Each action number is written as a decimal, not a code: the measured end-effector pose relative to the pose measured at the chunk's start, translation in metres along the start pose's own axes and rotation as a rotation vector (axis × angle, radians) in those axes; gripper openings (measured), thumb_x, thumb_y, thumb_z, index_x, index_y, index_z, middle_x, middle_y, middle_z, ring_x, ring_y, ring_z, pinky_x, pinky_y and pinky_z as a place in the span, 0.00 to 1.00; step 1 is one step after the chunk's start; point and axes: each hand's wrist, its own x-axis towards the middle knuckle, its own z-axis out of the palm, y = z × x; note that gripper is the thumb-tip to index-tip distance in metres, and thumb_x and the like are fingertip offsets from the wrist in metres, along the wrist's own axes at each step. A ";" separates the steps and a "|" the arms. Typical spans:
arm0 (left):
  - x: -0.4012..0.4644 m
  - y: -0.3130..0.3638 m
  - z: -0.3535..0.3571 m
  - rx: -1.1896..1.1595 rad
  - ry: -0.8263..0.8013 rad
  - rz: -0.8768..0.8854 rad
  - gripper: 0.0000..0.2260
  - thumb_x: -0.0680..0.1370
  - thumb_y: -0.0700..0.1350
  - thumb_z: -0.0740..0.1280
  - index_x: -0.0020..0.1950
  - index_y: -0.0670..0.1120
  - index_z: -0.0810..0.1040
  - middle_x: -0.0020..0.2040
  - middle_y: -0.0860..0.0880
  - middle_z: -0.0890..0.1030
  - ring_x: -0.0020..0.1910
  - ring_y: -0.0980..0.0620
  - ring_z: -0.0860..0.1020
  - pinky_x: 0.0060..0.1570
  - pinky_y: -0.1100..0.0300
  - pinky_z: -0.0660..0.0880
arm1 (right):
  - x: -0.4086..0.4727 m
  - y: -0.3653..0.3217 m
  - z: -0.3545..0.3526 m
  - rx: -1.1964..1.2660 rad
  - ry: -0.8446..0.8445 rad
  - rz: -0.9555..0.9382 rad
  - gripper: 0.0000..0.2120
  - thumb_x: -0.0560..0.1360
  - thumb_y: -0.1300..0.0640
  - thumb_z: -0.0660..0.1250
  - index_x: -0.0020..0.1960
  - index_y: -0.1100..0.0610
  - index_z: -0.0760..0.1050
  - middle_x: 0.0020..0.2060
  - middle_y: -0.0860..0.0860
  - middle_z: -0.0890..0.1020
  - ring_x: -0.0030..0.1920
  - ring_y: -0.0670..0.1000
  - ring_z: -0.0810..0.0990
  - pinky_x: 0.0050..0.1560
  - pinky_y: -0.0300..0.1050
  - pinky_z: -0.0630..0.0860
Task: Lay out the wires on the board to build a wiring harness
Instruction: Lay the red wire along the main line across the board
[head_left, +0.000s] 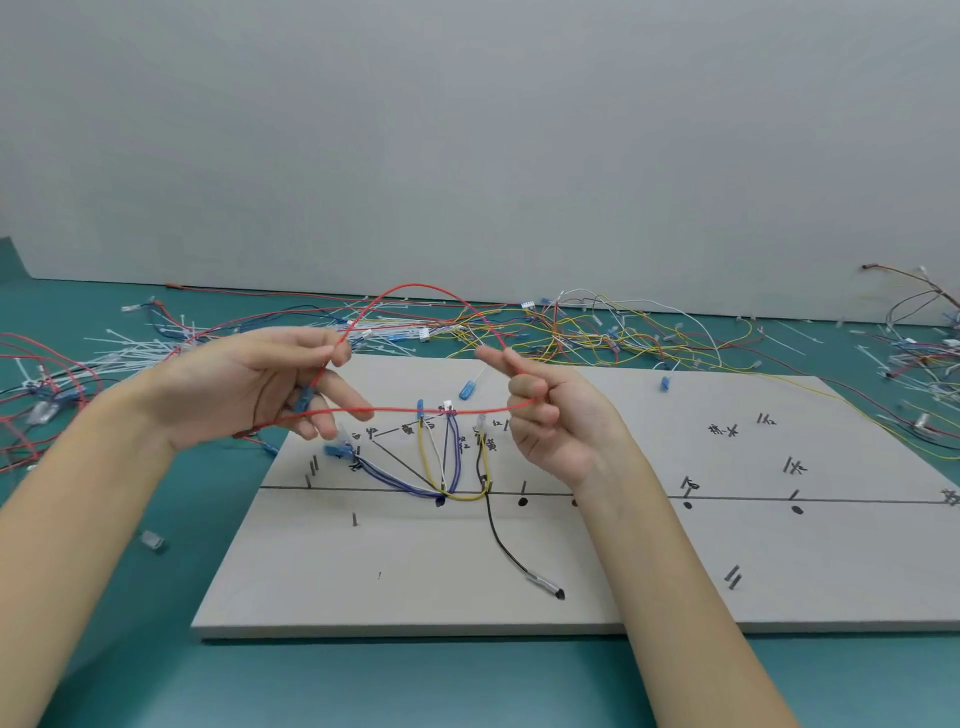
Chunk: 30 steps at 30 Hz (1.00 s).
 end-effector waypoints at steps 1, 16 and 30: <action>-0.001 -0.001 -0.001 0.021 -0.053 -0.029 0.11 0.72 0.53 0.72 0.42 0.48 0.75 0.49 0.30 0.81 0.35 0.43 0.81 0.35 0.58 0.78 | 0.000 0.001 0.000 -0.027 -0.004 0.027 0.11 0.81 0.57 0.59 0.55 0.60 0.78 0.18 0.45 0.64 0.16 0.43 0.60 0.17 0.32 0.54; -0.006 -0.008 -0.031 0.283 0.088 -0.051 0.26 0.64 0.59 0.78 0.56 0.46 0.84 0.36 0.53 0.74 0.30 0.57 0.65 0.29 0.67 0.65 | -0.009 -0.013 -0.012 -0.589 -0.062 0.057 0.10 0.82 0.58 0.58 0.59 0.58 0.74 0.19 0.46 0.62 0.17 0.42 0.55 0.16 0.34 0.51; 0.000 -0.027 -0.044 0.568 0.038 -0.289 0.07 0.72 0.43 0.72 0.49 0.50 0.86 0.46 0.46 0.86 0.42 0.58 0.82 0.42 0.68 0.76 | -0.019 -0.033 -0.032 -1.034 0.583 -0.247 0.15 0.75 0.52 0.65 0.32 0.53 0.83 0.35 0.51 0.73 0.36 0.48 0.69 0.33 0.42 0.62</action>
